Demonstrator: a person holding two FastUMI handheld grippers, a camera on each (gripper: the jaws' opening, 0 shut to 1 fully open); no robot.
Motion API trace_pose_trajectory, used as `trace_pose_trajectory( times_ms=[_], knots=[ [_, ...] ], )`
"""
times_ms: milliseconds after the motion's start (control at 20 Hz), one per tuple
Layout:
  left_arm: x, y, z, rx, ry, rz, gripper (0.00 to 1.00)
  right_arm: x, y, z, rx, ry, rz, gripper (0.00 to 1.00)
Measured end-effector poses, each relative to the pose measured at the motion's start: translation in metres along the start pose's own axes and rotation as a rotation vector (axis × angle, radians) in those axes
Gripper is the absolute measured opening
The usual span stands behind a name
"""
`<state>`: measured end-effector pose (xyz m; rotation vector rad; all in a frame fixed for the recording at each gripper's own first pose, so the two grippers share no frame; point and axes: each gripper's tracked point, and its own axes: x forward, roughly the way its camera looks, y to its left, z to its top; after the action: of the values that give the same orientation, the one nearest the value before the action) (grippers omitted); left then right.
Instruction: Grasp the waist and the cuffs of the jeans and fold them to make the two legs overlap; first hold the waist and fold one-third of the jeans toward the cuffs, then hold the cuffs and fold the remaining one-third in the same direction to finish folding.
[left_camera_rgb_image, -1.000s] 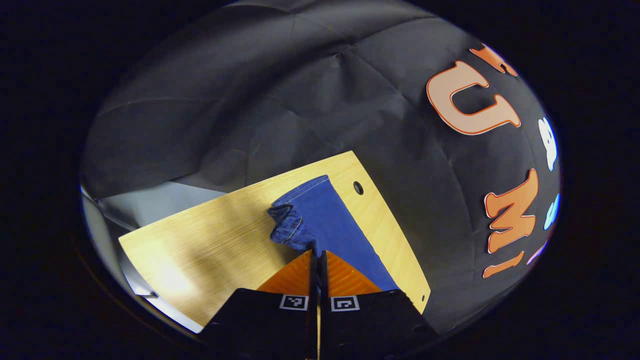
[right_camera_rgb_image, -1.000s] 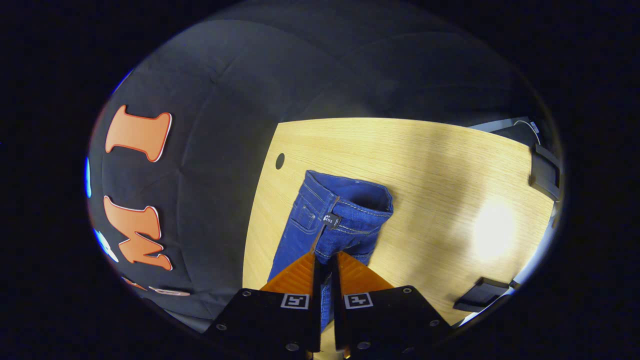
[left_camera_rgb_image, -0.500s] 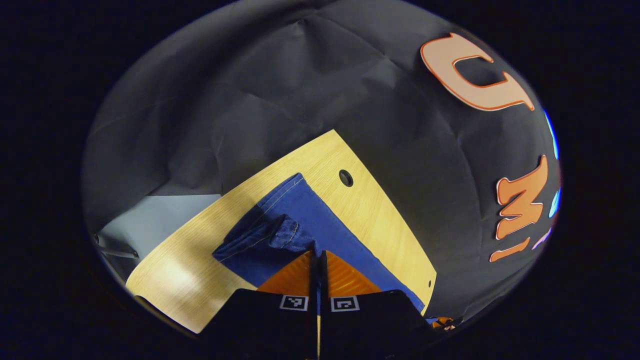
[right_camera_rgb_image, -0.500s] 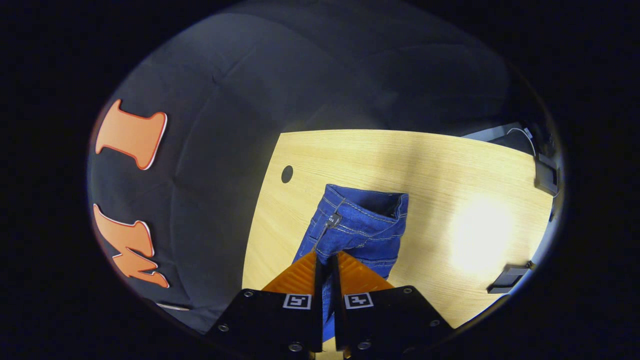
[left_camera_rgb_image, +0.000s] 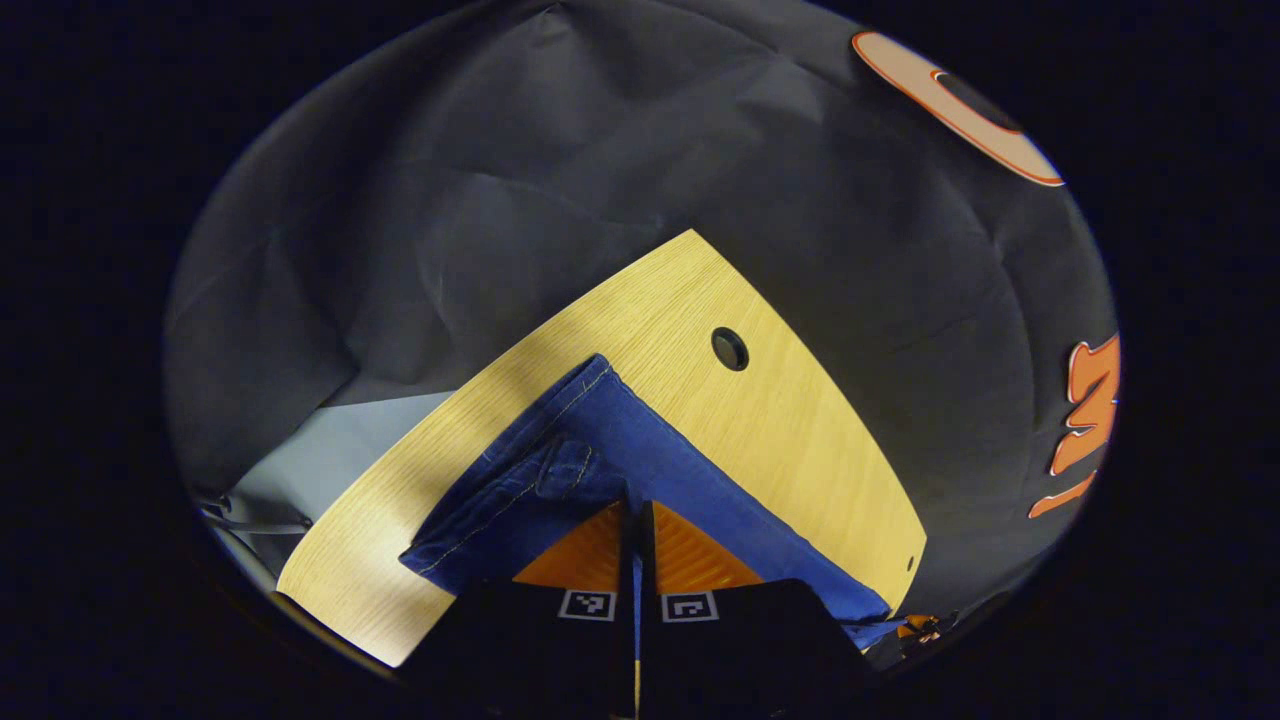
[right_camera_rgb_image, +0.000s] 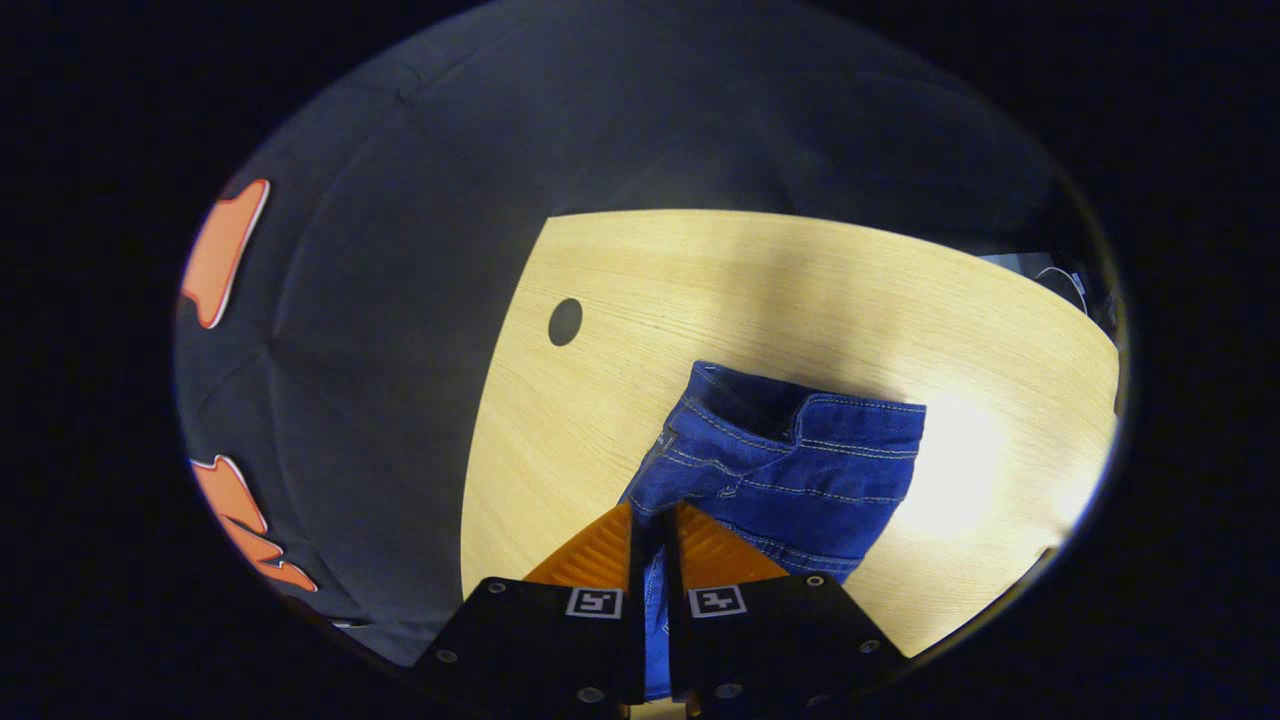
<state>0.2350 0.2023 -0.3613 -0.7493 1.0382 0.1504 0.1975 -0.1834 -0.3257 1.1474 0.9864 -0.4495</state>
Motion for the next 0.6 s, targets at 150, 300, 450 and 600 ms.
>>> trace_pose_trajectory(
  times_ms=[150,300,450,600],
  knots=[
    [0.007,0.005,-0.003,0.053,0.035,0.083,0.06,0.015,0.005,0.003,-0.016,0.023,-0.019,0.1],
    [0.012,-0.002,-0.003,0.105,0.026,0.117,0.11,0.015,0.01,0.005,-0.041,0.038,-0.033,0.1],
    [0.003,-0.004,0.002,0.163,0.013,0.125,0.28,0.009,0.033,0.014,-0.004,0.019,0.058,0.38],
    [-0.012,-0.016,0.002,0.243,0.021,0.101,0.28,-0.006,0.036,0.014,-0.042,0.002,0.081,0.49]
  ],
)
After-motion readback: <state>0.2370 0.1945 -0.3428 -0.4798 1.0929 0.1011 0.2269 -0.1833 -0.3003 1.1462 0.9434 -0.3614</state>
